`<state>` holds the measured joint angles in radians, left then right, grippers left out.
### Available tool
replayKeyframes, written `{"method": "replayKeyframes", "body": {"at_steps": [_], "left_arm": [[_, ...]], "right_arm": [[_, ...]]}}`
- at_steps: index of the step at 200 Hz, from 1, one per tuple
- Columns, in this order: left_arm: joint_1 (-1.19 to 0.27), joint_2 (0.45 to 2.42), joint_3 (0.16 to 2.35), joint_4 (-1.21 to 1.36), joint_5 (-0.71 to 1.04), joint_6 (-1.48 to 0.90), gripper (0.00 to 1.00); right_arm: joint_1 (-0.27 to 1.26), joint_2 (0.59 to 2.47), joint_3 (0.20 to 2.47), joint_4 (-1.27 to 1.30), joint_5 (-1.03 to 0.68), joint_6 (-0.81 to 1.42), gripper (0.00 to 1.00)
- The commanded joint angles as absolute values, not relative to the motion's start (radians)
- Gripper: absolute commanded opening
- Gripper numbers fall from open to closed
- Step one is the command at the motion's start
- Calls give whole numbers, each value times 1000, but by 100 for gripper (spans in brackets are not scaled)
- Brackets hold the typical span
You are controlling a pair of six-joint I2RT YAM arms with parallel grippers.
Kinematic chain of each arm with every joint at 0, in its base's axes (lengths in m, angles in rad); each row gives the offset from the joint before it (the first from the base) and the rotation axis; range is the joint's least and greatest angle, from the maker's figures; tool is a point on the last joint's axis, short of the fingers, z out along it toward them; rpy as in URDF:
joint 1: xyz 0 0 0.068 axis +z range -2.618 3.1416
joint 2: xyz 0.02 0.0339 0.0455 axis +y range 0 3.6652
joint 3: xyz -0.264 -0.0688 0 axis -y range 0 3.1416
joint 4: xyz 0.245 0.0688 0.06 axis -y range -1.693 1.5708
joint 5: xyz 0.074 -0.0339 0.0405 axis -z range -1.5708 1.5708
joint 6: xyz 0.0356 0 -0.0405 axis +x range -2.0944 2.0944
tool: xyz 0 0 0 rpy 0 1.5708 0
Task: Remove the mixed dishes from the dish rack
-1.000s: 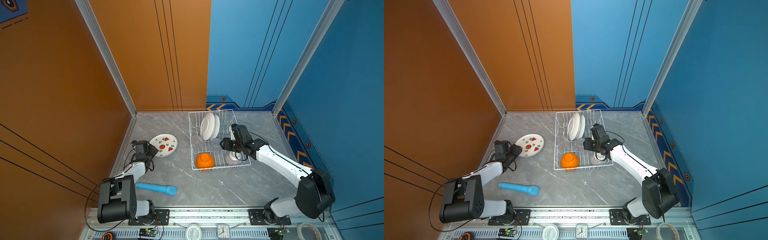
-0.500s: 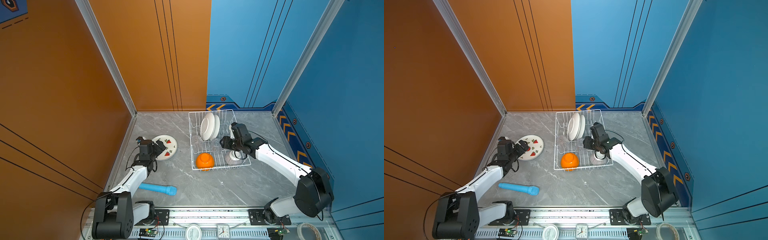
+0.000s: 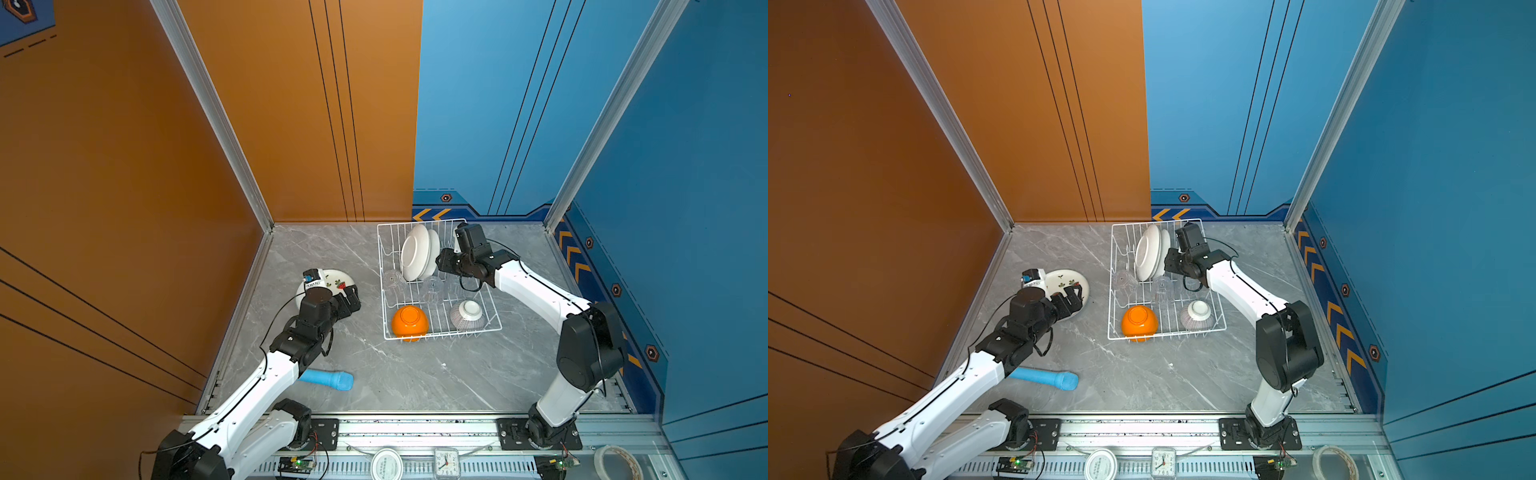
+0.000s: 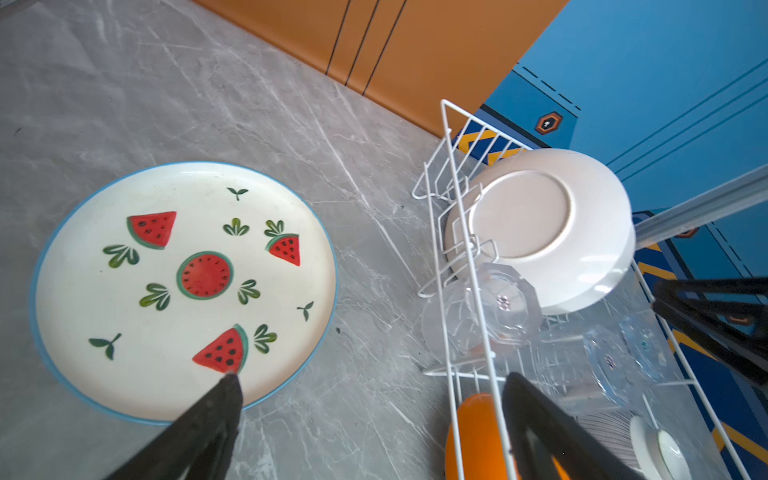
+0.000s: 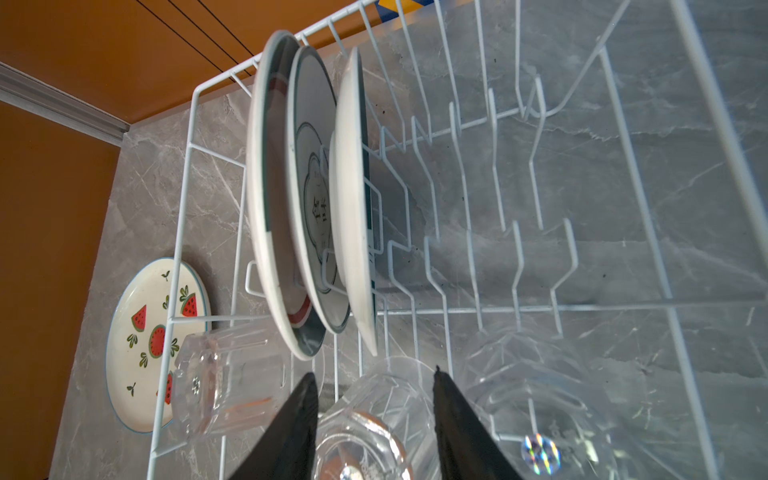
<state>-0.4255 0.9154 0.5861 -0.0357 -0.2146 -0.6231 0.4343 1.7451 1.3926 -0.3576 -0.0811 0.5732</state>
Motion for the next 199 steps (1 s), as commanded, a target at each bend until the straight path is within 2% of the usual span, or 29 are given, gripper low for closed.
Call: {"method": "replayKeyframes", "body": {"at_steps": [1, 55, 199], "left_arm": [[-495, 883, 642, -93, -323, -538, 98], [-577, 893, 681, -102, -372, -472, 98], [-605, 1099, 785, -28, -379, -421, 98]], "right_arm": [[424, 1776, 1437, -353, -65, 562, 43], [415, 1841, 1483, -337, -59, 567, 29], [385, 1997, 1586, -335, -94, 571, 32]]}}
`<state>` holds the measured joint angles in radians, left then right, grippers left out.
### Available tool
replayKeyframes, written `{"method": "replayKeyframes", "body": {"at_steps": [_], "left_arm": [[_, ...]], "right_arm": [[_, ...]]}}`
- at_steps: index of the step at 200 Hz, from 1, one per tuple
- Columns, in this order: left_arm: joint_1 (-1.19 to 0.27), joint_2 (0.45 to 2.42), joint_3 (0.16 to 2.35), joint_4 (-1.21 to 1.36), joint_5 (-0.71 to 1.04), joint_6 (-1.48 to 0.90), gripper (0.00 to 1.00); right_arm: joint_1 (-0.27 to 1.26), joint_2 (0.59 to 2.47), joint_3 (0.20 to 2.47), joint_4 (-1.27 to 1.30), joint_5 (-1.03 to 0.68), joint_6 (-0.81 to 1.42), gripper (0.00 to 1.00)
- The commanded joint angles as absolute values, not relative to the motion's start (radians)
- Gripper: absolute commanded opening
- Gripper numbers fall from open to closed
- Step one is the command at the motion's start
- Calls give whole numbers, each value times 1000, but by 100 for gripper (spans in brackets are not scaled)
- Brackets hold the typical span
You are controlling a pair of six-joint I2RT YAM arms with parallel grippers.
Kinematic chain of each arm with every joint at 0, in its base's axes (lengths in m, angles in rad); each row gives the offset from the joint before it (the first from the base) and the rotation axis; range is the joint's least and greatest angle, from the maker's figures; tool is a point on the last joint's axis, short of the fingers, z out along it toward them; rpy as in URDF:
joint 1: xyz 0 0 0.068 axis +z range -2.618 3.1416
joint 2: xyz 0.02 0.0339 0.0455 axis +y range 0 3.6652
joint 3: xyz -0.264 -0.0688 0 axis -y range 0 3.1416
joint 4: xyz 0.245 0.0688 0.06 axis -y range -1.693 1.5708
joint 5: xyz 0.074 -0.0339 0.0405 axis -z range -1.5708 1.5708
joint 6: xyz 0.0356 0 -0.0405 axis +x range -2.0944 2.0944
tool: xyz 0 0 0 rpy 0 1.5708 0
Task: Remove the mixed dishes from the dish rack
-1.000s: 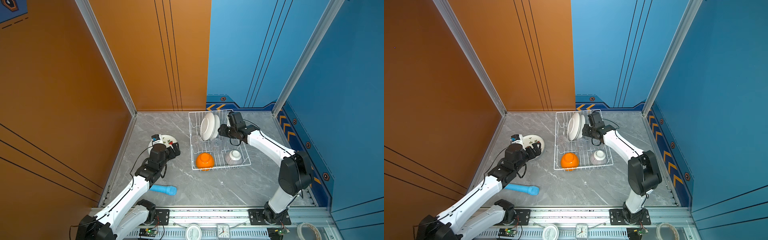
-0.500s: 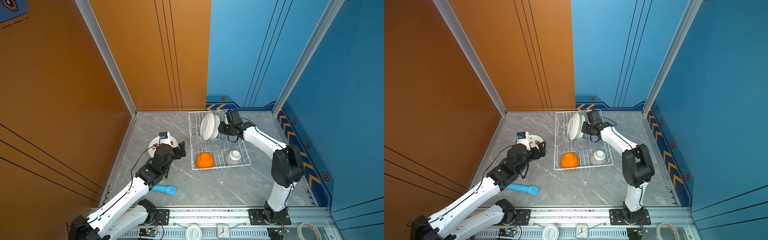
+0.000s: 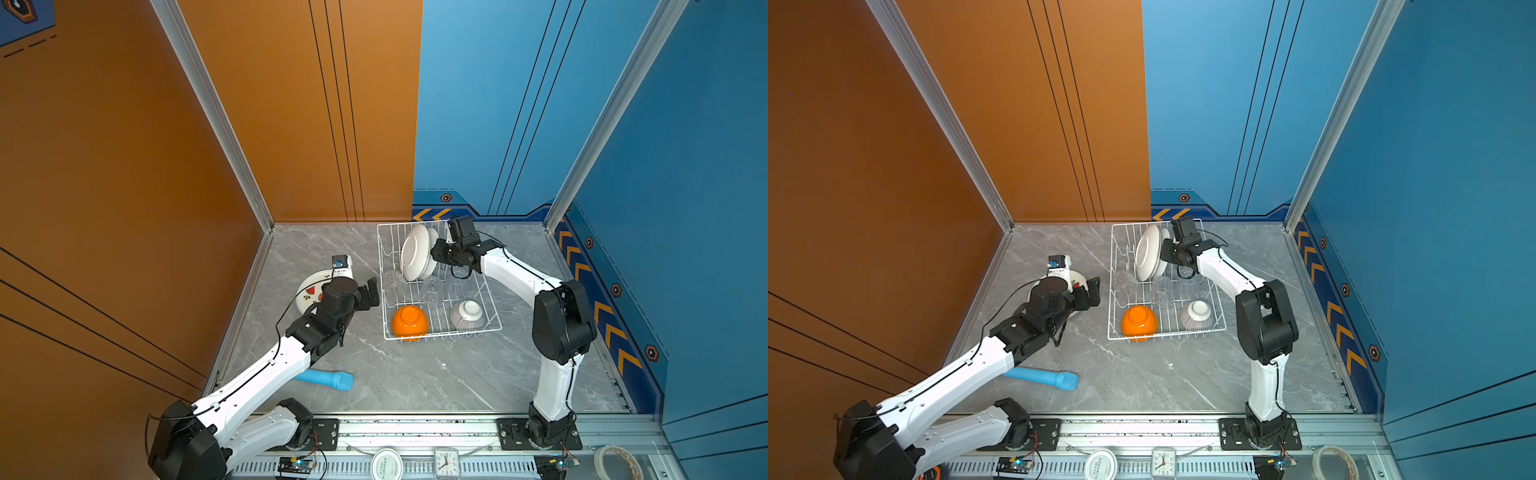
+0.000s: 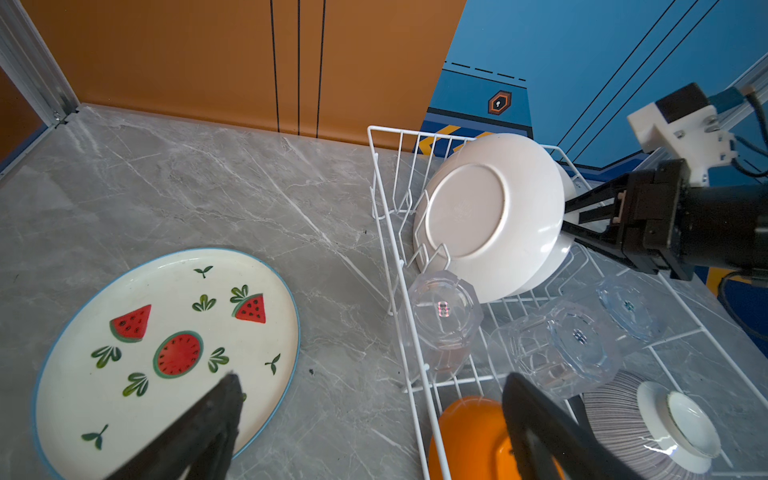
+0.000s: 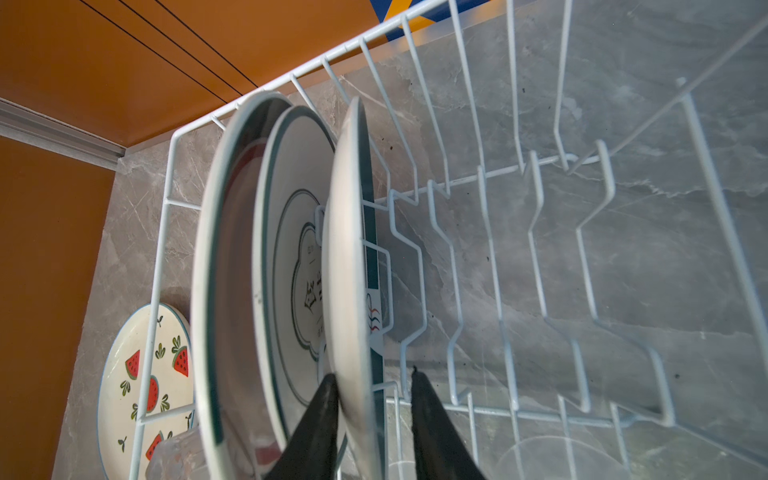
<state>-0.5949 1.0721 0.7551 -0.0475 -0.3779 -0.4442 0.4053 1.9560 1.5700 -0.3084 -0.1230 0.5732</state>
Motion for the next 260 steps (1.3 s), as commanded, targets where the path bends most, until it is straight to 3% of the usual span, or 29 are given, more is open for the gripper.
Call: {"method": "replayKeyframes", "body": {"at_steps": [1, 68, 86, 142, 260], "left_arm": [[-604, 1101, 786, -27, -379, -421, 98], [-607, 1161, 801, -25, -353, -434, 98], [-607, 1161, 805, -25, -356, -431, 98], [-611, 1154, 798, -25, -368, -434, 98], [-618, 1144, 797, -25, -378, -430, 98]], "right_arm": [[386, 1997, 1586, -335, -94, 572, 32], [375, 2011, 1615, -328, -103, 609, 27], [374, 2012, 1620, -328, -104, 609, 16], [374, 1996, 1621, -328, -103, 609, 10], [357, 1940, 1680, -330, -122, 598, 6]]}}
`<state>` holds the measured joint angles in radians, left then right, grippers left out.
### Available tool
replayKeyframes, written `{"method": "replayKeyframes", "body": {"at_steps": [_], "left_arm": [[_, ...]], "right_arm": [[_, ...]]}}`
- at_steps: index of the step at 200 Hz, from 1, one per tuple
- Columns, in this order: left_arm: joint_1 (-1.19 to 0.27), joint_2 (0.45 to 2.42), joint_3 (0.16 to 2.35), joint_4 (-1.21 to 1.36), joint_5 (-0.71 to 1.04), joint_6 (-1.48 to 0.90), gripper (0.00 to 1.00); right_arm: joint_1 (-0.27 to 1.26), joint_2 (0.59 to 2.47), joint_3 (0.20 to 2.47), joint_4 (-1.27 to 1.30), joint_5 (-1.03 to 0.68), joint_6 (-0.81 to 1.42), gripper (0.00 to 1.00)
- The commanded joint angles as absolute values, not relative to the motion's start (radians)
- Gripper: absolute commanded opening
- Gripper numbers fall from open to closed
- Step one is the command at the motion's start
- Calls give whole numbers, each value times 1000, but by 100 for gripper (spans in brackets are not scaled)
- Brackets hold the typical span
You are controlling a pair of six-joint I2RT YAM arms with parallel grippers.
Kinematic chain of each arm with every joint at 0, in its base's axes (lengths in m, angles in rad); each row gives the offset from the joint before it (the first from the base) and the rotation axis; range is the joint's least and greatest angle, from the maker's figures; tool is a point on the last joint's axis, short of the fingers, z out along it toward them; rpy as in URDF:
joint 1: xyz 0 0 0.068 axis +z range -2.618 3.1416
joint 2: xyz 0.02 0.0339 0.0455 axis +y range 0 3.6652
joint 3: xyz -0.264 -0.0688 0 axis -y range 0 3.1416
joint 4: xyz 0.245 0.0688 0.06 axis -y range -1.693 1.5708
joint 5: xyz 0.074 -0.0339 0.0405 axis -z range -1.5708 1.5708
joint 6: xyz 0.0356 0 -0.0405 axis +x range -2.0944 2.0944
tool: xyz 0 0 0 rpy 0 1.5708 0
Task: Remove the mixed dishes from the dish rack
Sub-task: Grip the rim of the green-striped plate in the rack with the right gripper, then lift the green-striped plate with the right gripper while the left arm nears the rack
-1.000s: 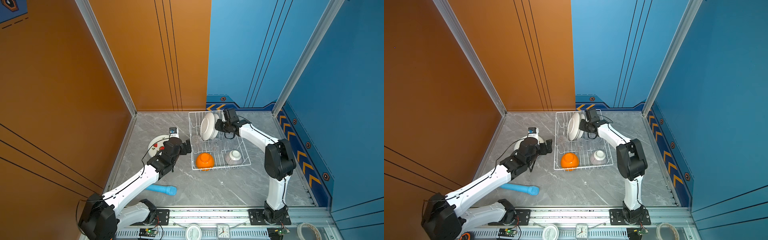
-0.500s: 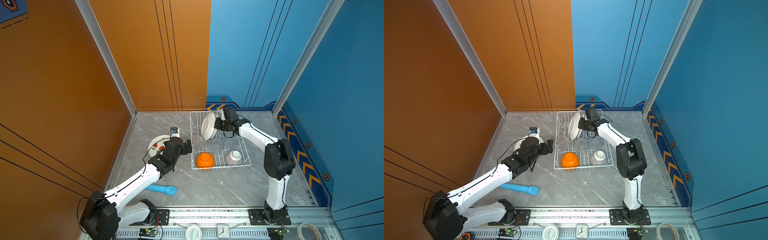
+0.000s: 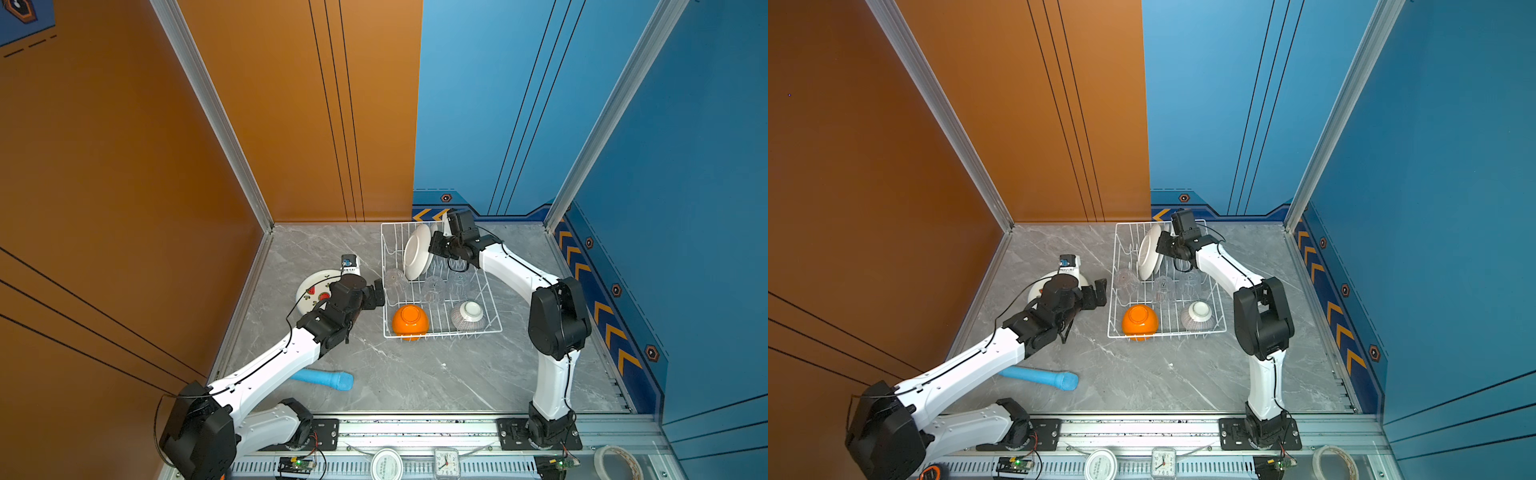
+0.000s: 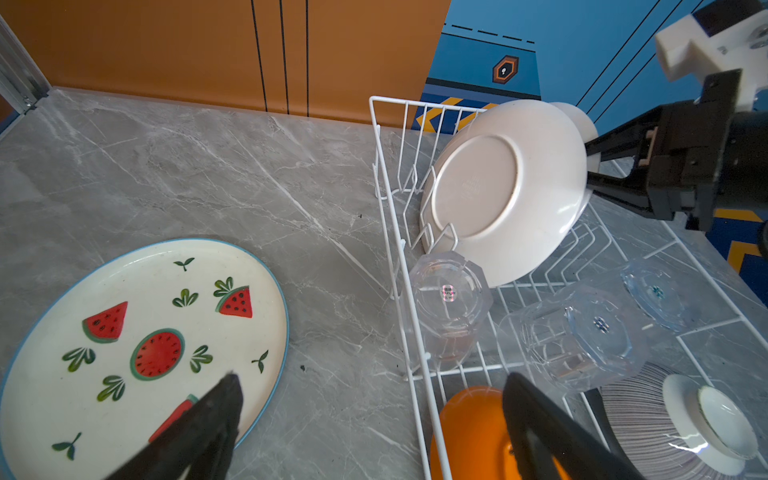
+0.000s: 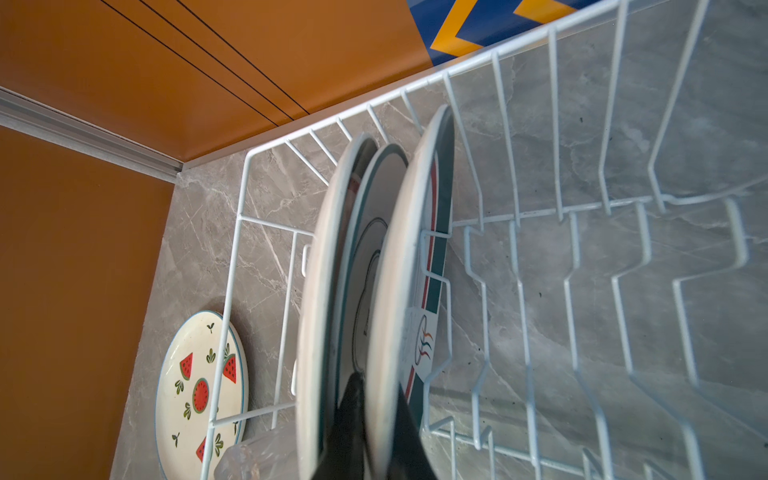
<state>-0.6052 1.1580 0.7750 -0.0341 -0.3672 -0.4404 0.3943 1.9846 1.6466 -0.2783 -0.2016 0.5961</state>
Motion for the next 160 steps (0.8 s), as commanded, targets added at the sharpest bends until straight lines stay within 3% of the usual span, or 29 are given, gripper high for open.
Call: {"method": "replayKeyframes", "body": {"at_steps": [1, 160], "left_arm": [[-618, 1144, 797, -26, -379, -431, 98], [-623, 1164, 807, -9, -376, -425, 98]], "right_arm": [[357, 1939, 1680, -330, -121, 598, 6], [355, 1827, 1703, -371, -93, 574, 2]]}}
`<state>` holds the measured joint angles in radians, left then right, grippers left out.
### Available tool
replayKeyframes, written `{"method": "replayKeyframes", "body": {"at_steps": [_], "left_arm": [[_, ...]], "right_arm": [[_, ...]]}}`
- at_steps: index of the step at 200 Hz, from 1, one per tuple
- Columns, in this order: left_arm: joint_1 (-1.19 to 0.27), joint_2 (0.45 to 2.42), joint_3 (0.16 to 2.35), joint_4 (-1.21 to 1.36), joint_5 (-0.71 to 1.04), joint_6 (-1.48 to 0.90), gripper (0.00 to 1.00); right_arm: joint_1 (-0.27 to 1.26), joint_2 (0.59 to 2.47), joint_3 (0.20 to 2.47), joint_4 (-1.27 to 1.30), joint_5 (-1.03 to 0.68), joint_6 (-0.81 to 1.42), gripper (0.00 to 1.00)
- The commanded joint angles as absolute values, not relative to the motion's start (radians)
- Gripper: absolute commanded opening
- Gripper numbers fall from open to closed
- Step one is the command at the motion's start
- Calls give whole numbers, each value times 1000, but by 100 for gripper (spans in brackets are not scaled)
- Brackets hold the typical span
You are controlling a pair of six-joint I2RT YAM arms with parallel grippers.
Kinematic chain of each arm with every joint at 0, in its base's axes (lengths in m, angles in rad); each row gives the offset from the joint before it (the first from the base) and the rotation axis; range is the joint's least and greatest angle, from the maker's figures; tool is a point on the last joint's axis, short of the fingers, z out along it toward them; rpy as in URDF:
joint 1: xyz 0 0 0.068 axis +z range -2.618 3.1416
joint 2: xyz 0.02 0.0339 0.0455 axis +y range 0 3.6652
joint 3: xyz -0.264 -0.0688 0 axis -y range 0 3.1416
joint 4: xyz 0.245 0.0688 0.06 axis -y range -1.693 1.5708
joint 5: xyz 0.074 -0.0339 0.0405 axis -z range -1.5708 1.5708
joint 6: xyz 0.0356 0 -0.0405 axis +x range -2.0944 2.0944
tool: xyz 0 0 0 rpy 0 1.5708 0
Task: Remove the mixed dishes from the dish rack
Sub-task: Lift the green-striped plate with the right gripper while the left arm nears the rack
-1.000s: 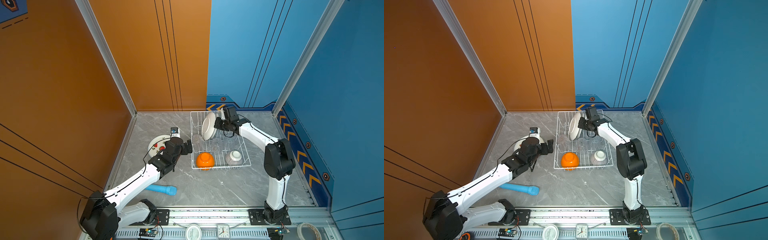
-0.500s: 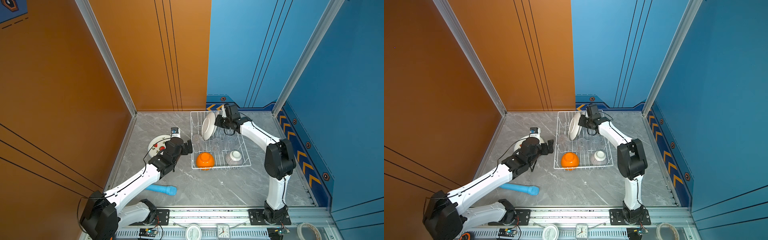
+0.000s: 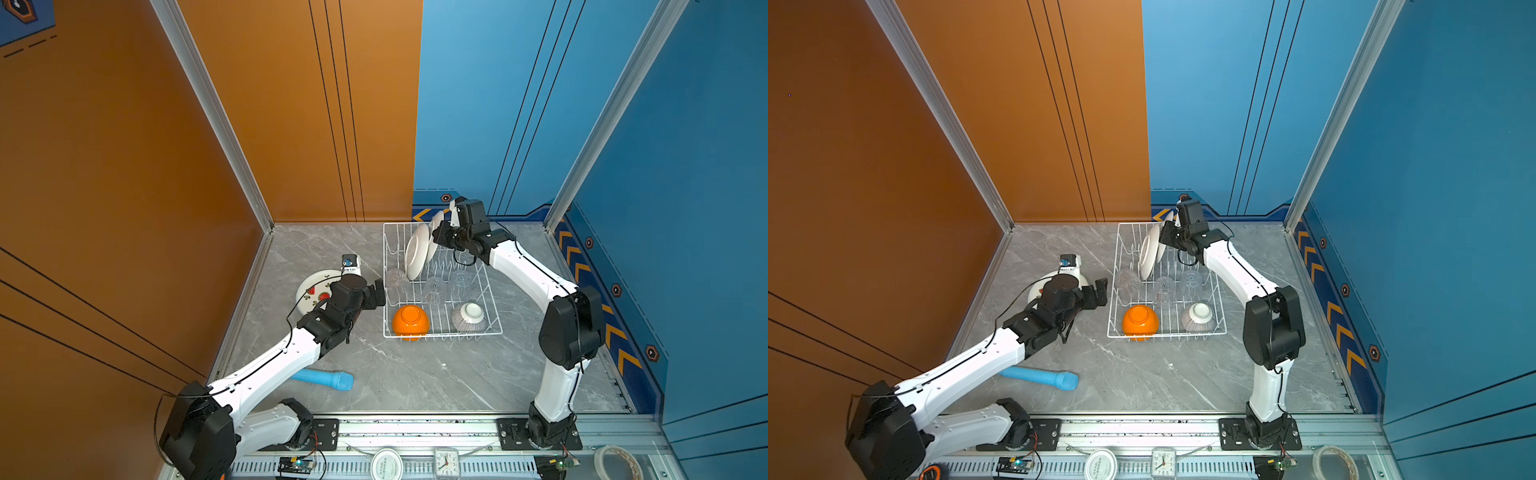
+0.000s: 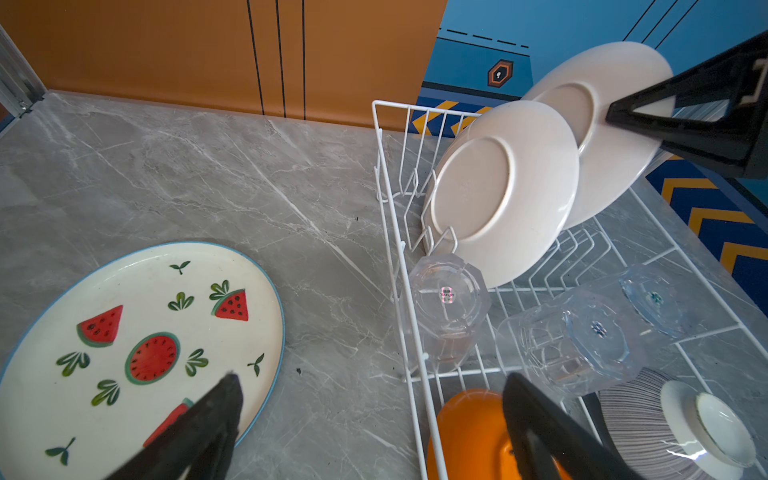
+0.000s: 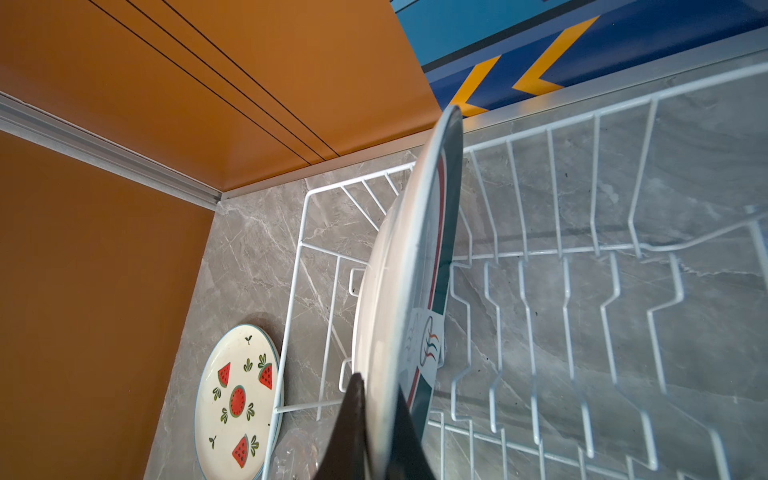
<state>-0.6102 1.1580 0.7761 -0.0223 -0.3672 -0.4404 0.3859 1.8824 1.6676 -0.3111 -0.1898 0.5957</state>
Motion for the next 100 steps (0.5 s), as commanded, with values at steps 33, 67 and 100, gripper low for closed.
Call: {"method": "replayKeyframes", "body": {"at_steps": [33, 67, 100], "left_arm": [[-623, 1170, 809, 2, -372, -423, 98], [-625, 1186, 816, 7, -364, -415, 98], [-639, 1175, 803, 36, -358, -393, 98]], "right_arm": [[354, 1799, 1711, -385, -82, 566, 2], [356, 1760, 1707, -409, -72, 565, 2], [359, 1718, 1697, -438, -77, 562, 1]]}}
